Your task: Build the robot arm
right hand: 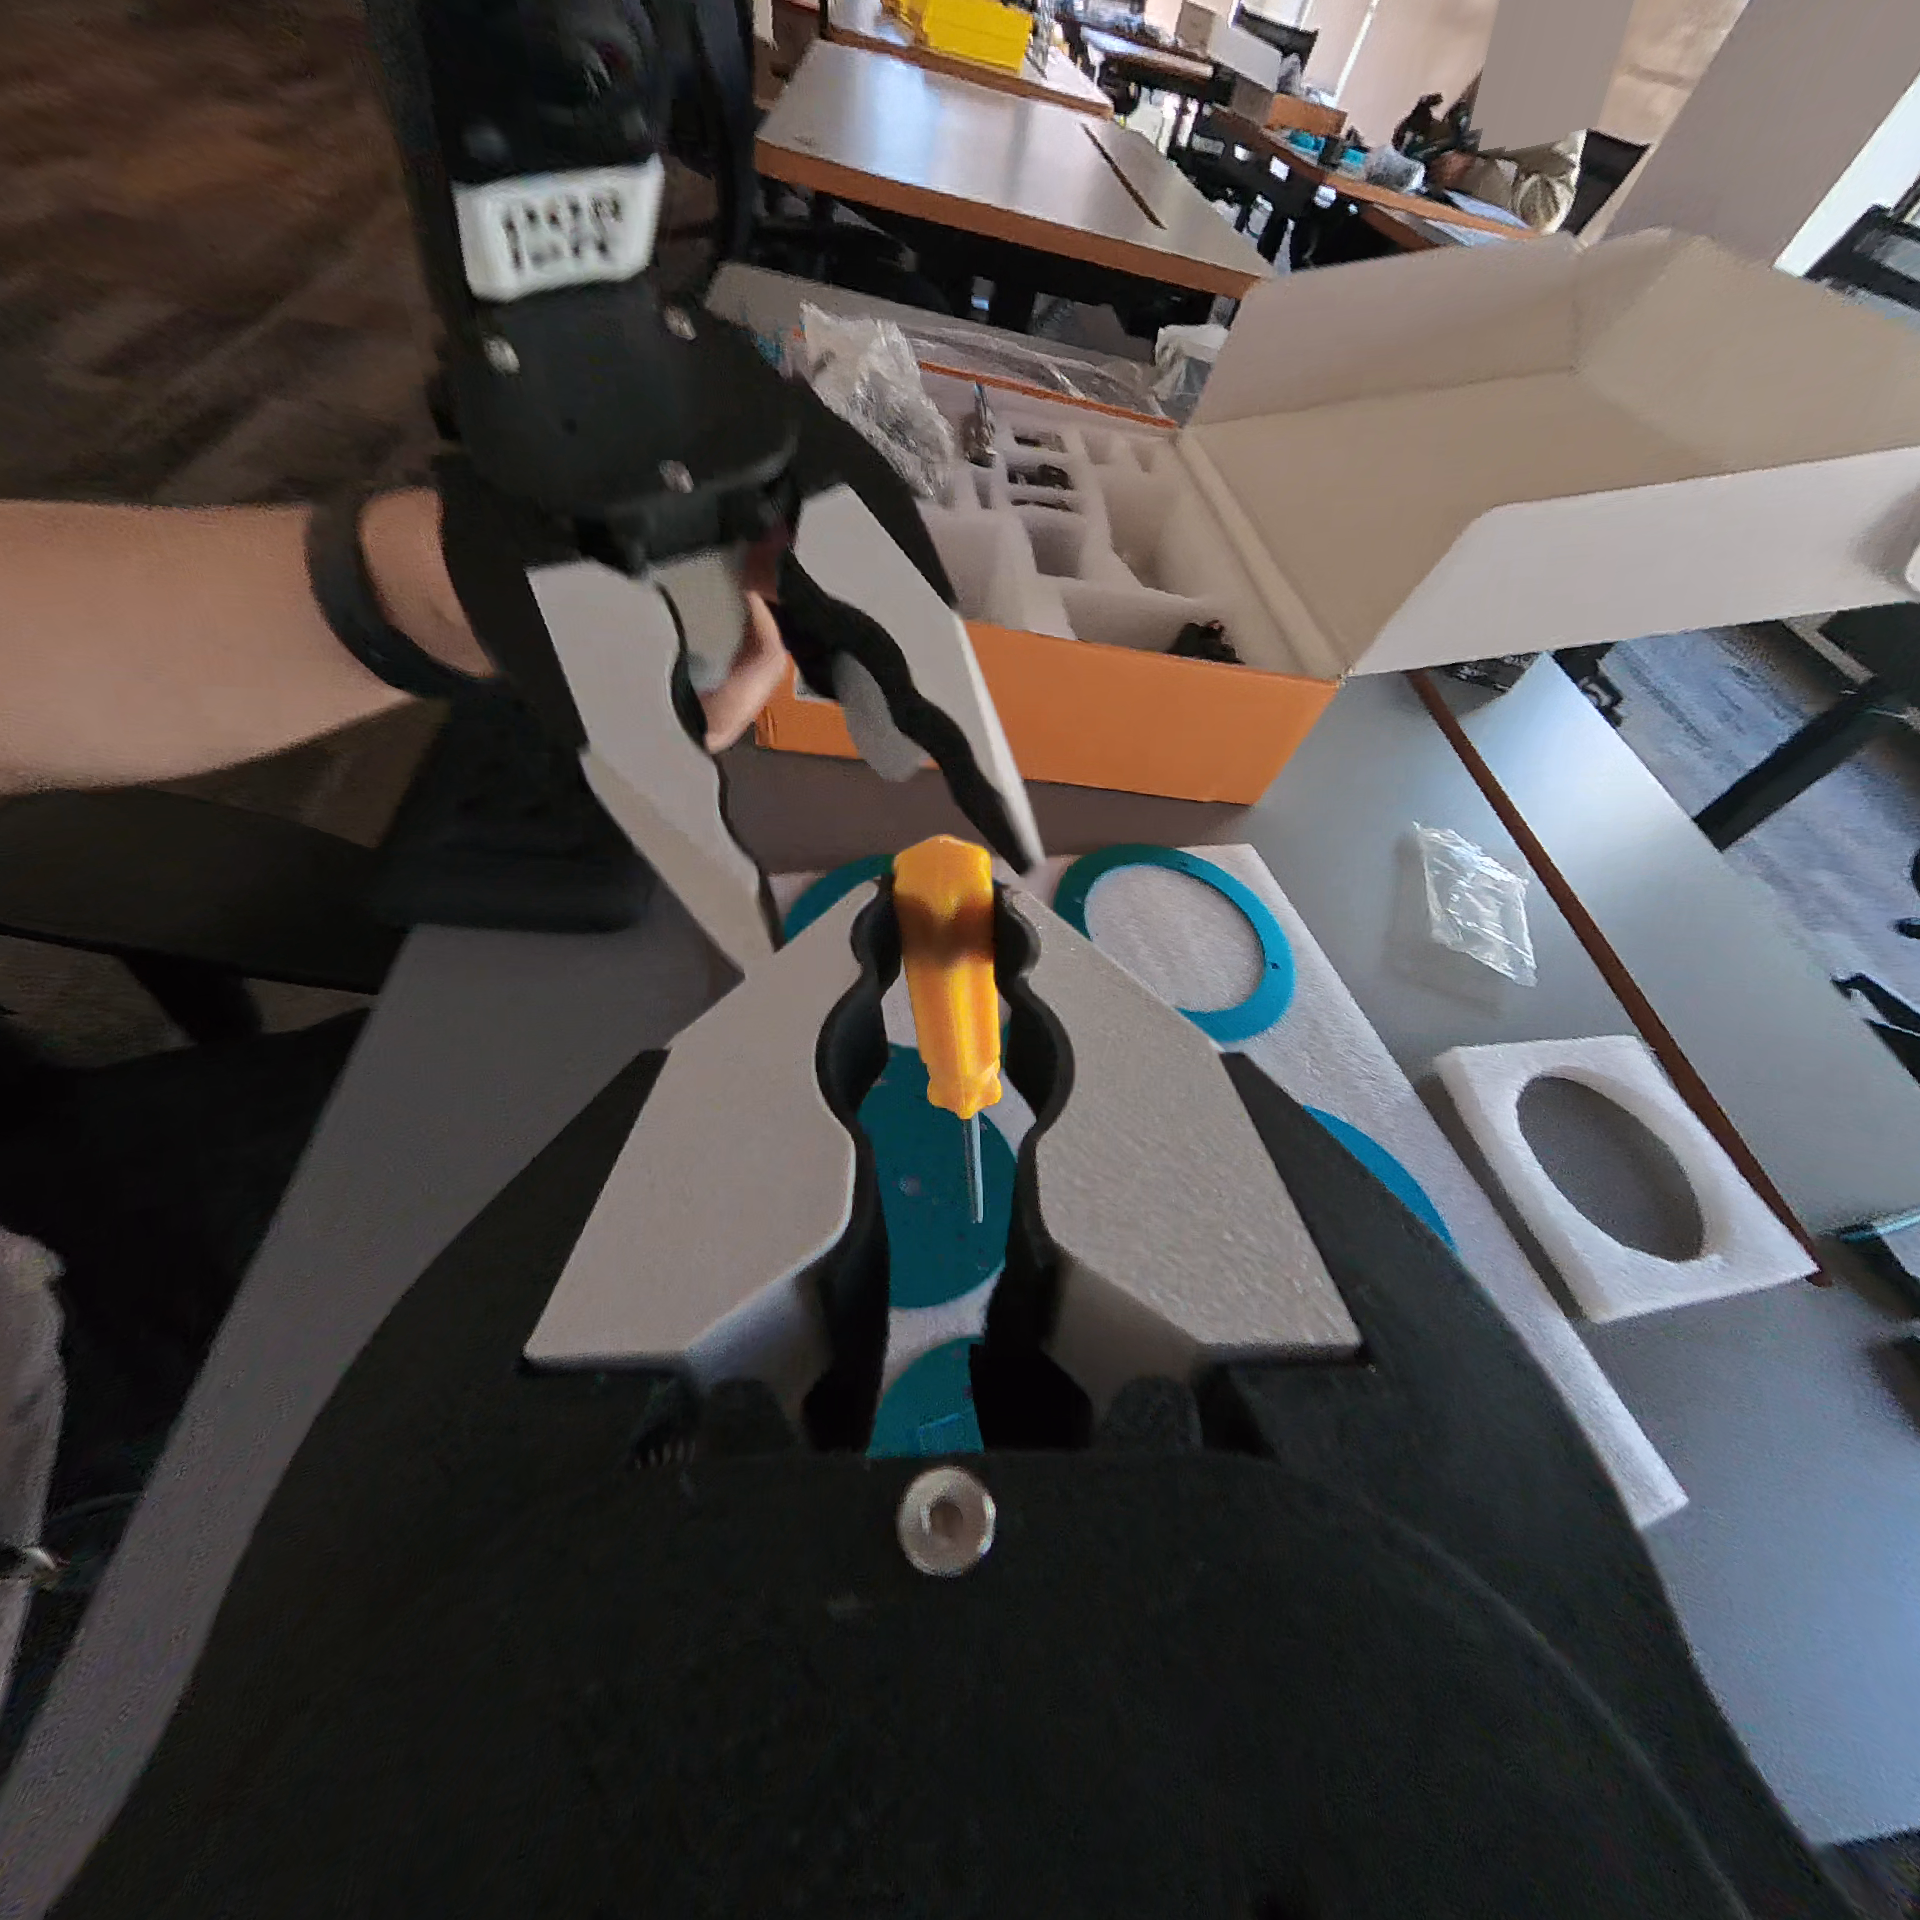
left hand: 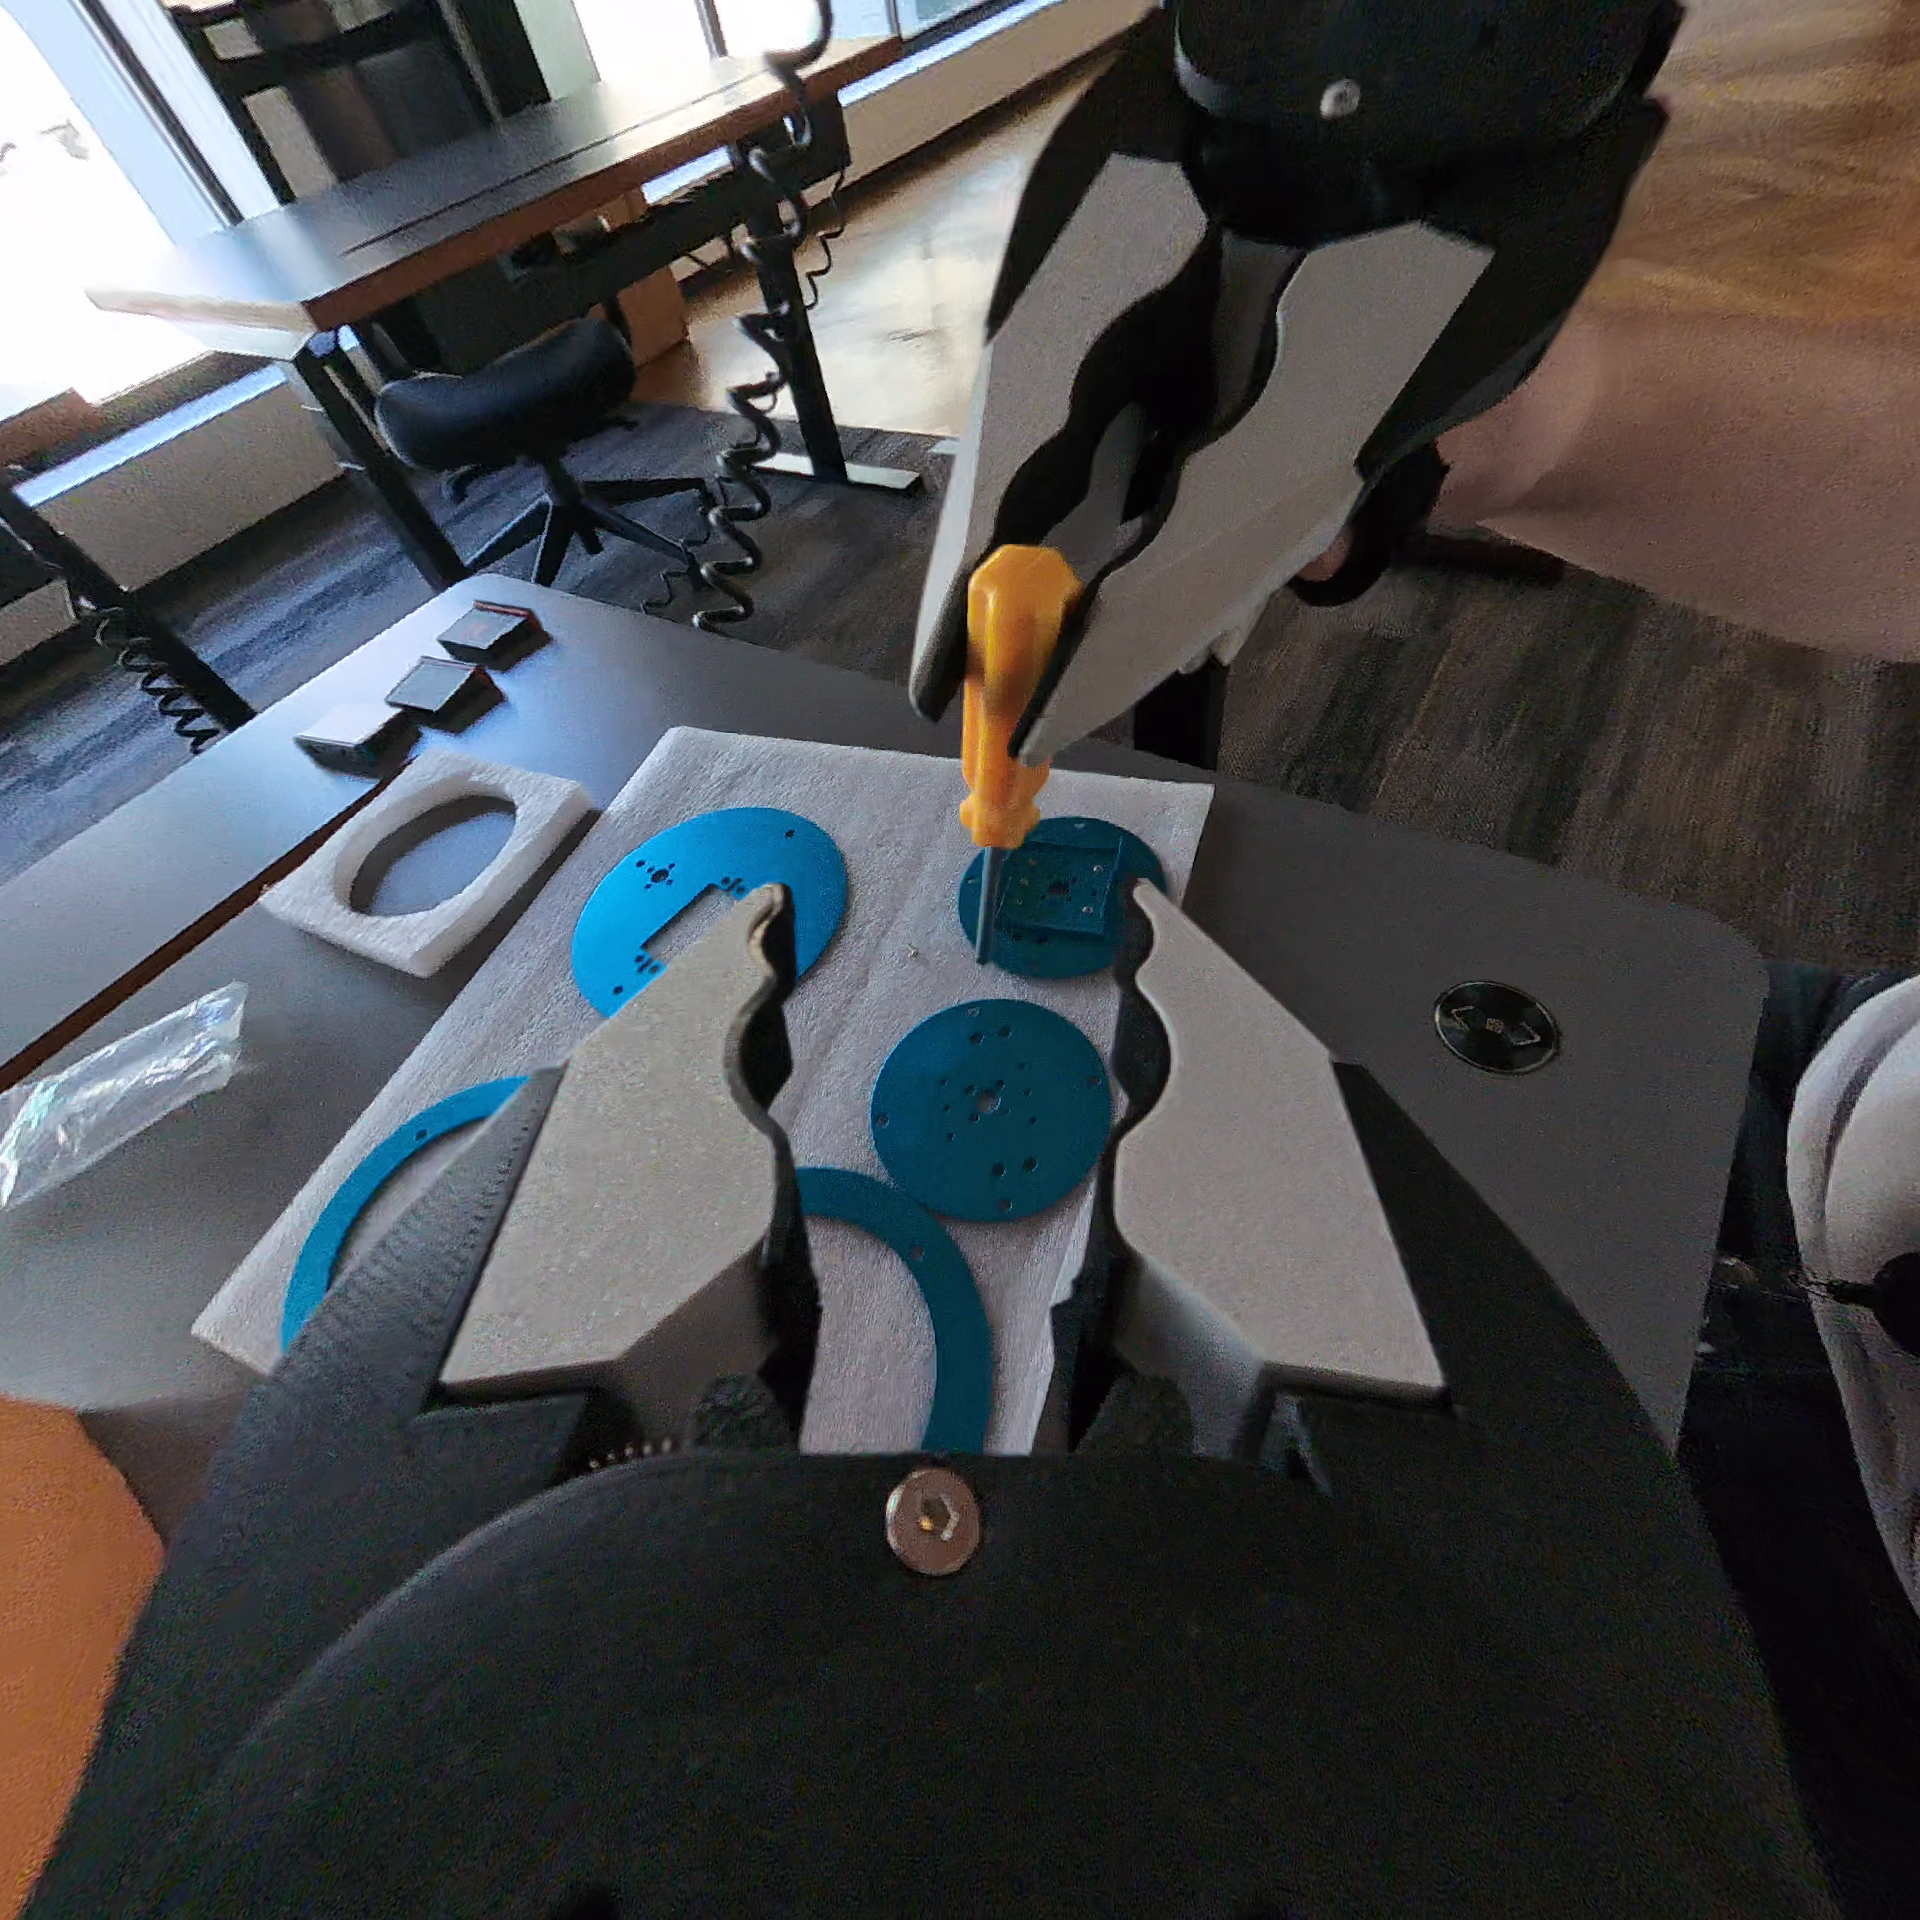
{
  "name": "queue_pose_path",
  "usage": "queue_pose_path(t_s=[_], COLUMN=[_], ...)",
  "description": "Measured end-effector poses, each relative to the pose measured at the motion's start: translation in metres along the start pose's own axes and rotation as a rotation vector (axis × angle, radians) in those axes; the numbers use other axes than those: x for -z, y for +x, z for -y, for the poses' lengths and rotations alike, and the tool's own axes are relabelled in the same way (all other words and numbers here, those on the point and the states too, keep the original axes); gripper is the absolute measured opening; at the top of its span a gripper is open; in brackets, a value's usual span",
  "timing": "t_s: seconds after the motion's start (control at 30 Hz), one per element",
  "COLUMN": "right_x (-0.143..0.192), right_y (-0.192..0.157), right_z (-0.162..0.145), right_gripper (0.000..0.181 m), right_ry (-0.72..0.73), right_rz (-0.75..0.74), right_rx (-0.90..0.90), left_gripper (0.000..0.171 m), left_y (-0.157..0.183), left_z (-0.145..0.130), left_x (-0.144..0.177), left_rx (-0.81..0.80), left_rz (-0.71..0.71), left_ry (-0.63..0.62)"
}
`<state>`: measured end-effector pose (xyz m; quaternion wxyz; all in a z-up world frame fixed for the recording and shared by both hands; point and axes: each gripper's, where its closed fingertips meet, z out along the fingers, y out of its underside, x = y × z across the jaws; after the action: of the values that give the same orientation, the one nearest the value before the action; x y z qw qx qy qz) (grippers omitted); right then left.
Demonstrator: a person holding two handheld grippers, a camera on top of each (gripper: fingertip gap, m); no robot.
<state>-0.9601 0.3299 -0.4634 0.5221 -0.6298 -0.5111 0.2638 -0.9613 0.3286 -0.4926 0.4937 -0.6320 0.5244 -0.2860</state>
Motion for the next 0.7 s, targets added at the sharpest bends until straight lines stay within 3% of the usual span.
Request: queue_pose_path(t_s=[0.07, 0.27, 0.7], right_x=[-0.006, -0.022, -0.038], right_y=[0.002, 0.001, 0.002], right_z=[-0.012, -0.034, -0.051], right_gripper=[0.016, 0.016, 0.016], right_ry=[-0.048, -0.167, -0.244], right_rz=[-0.022, -0.058, -0.032], right_rx=[0.043, 0.229, 0.253], left_gripper=[0.047, 0.041, 0.040], left_y=[-0.003, -0.003, -0.005], left_z=[-0.003, -0.018, -0.028], left_x=[0.019, 0.061, 0.080], left_rx=[0.020, 0.015, 0.018], left_rz=[0.027, 0.095, 0.122], left_ry=[0.034, 0.045, 0.018])
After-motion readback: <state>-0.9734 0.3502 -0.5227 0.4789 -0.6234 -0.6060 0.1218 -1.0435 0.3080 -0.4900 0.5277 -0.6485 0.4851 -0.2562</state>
